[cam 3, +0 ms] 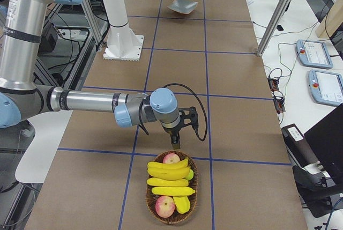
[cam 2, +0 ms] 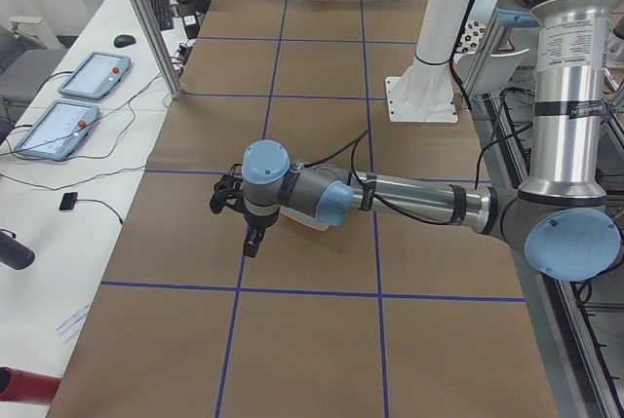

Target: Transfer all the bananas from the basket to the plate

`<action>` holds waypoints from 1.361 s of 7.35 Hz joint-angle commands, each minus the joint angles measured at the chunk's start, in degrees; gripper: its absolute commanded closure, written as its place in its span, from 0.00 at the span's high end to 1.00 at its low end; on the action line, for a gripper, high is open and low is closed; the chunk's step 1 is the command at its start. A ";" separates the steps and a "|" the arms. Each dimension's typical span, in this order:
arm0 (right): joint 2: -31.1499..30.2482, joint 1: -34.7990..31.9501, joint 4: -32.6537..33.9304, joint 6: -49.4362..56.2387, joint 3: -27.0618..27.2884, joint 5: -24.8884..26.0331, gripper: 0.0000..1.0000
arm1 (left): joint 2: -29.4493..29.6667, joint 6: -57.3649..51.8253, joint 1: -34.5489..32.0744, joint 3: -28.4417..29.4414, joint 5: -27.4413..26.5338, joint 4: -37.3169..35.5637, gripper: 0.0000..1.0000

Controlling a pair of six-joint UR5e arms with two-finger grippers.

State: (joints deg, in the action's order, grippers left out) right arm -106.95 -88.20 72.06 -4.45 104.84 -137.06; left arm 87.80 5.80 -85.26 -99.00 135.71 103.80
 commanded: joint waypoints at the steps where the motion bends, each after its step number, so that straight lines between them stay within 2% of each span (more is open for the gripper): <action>1: -2.29 -0.04 -0.96 -0.56 -0.16 0.48 1.00 | -0.34 0.00 0.00 -0.14 0.08 0.00 1.00; 3: -2.47 -0.04 -0.96 -0.74 -0.07 0.74 1.00 | -0.87 0.00 0.00 -0.23 0.08 0.88 1.00; 5: -2.29 -0.04 -0.78 -0.21 -0.86 4.41 1.00 | -0.87 0.00 0.00 -0.32 1.21 0.88 1.00; 7: -2.82 -0.13 -0.87 1.54 -1.74 4.26 1.00 | -0.87 0.00 0.00 -0.41 2.98 0.79 1.00; 9: -3.08 -0.13 -0.87 8.55 -5.16 3.38 0.99 | -0.87 0.00 0.00 -0.58 2.98 0.97 1.00; 10: -2.30 -0.13 -0.96 12.76 -9.00 3.55 0.99 | -0.87 0.00 0.00 -0.50 2.98 1.75 1.00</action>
State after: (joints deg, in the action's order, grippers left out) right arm -109.76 -88.30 71.15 3.51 99.45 -133.44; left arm 86.92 5.80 -85.25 -99.50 138.64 104.90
